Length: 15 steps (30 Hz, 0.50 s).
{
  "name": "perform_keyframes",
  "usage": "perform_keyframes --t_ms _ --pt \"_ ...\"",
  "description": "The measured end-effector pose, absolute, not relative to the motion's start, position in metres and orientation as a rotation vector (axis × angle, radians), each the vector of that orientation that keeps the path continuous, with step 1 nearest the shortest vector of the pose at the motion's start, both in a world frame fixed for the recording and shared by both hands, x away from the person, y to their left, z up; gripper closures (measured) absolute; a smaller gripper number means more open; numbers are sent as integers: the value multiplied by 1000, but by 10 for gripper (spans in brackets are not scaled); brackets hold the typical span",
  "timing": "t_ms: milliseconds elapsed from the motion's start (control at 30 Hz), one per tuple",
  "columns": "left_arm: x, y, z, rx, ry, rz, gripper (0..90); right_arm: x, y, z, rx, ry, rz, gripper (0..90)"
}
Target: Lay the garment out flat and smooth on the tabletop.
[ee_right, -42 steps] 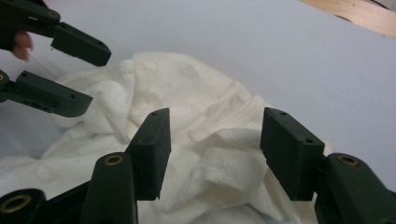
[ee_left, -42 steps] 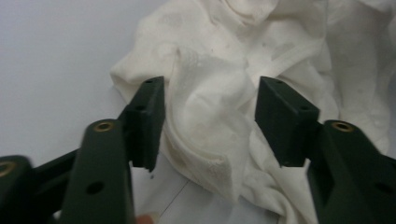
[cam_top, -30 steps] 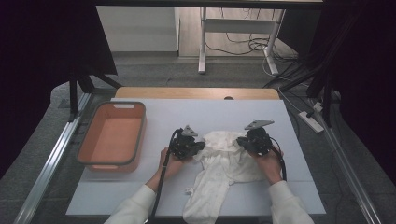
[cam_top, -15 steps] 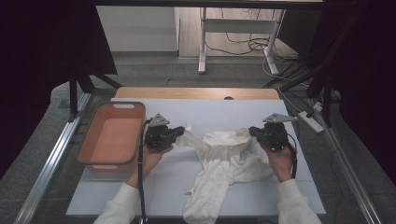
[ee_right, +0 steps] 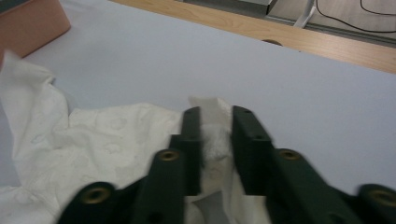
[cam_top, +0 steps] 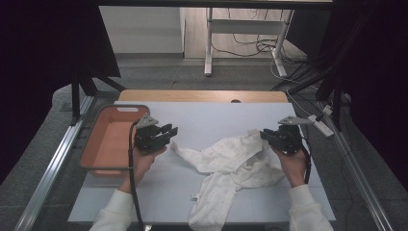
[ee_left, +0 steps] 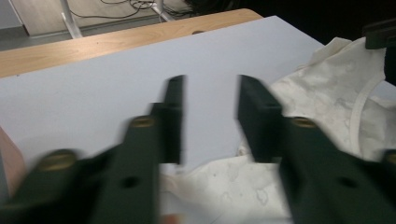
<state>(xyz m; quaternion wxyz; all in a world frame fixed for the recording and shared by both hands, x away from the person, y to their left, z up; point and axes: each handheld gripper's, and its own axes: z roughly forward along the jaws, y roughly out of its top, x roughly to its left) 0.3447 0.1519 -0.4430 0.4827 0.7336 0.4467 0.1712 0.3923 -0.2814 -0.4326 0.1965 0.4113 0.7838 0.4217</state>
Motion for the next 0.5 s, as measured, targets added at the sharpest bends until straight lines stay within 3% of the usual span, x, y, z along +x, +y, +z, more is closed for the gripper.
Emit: perform_keyframes --t_ms 67,167,500 --pt "344 146 -443 1800 1077 406 467 392 -280 -432 1149 2190 1199 550" --pt "344 132 -446 1853 1025 384 403 390 -277 -428 1138 2178 1215 458" --pt "340 75 -475 2081 857 279 358 388 -272 -435 1100 2238 1194 423"
